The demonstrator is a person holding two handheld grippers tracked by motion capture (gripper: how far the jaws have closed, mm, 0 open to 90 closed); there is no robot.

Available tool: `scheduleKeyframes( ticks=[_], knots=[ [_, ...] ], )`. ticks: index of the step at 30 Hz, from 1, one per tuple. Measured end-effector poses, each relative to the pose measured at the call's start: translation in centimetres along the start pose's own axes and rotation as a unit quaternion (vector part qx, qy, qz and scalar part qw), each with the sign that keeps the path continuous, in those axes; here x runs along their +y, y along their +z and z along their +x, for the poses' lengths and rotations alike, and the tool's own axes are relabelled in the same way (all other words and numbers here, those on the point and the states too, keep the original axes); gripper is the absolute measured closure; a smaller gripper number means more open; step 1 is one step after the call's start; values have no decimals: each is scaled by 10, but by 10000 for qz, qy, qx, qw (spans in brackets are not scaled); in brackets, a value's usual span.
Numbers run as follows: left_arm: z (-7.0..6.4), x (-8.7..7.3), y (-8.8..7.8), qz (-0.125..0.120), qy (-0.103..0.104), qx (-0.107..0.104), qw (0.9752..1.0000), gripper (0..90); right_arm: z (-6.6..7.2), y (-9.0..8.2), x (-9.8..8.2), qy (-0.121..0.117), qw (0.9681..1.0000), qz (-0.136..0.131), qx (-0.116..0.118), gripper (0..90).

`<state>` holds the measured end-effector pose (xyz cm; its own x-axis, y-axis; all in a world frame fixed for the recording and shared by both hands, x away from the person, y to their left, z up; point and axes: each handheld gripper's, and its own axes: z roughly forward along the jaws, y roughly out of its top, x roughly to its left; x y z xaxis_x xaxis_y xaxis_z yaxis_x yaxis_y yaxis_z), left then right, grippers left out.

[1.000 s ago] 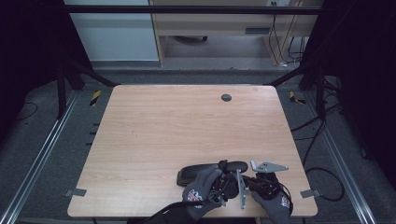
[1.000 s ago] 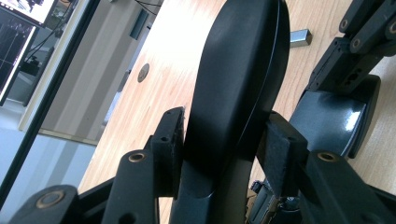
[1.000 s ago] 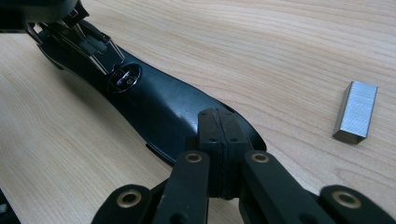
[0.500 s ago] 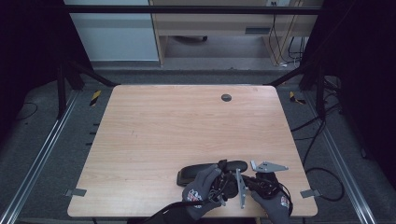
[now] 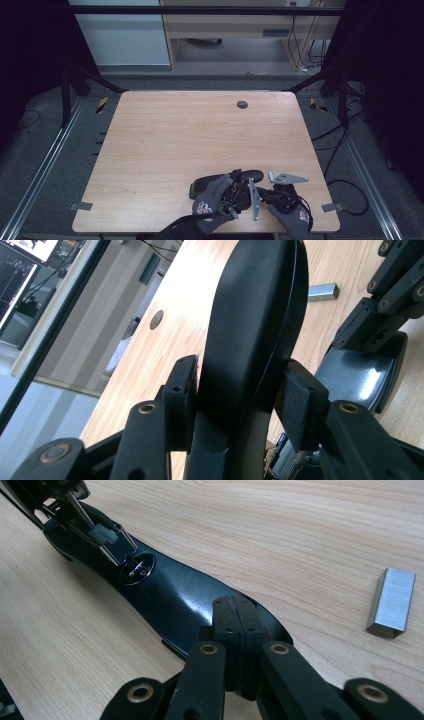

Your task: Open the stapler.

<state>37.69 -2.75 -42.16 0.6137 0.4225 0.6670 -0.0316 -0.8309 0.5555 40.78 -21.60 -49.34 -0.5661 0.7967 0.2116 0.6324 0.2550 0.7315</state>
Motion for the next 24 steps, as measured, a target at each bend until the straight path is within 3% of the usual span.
scheduleKeyframes(
  ticks=[9,24],
  knots=[
    [7,-2,-6,-83,-91,37,9999,556,0,0,1,61,10000,27,-19,900],
    [28,-11,-23,-301,-477,99,9984,576,2,0,2,71,9999,77,-93,900]
  ],
)
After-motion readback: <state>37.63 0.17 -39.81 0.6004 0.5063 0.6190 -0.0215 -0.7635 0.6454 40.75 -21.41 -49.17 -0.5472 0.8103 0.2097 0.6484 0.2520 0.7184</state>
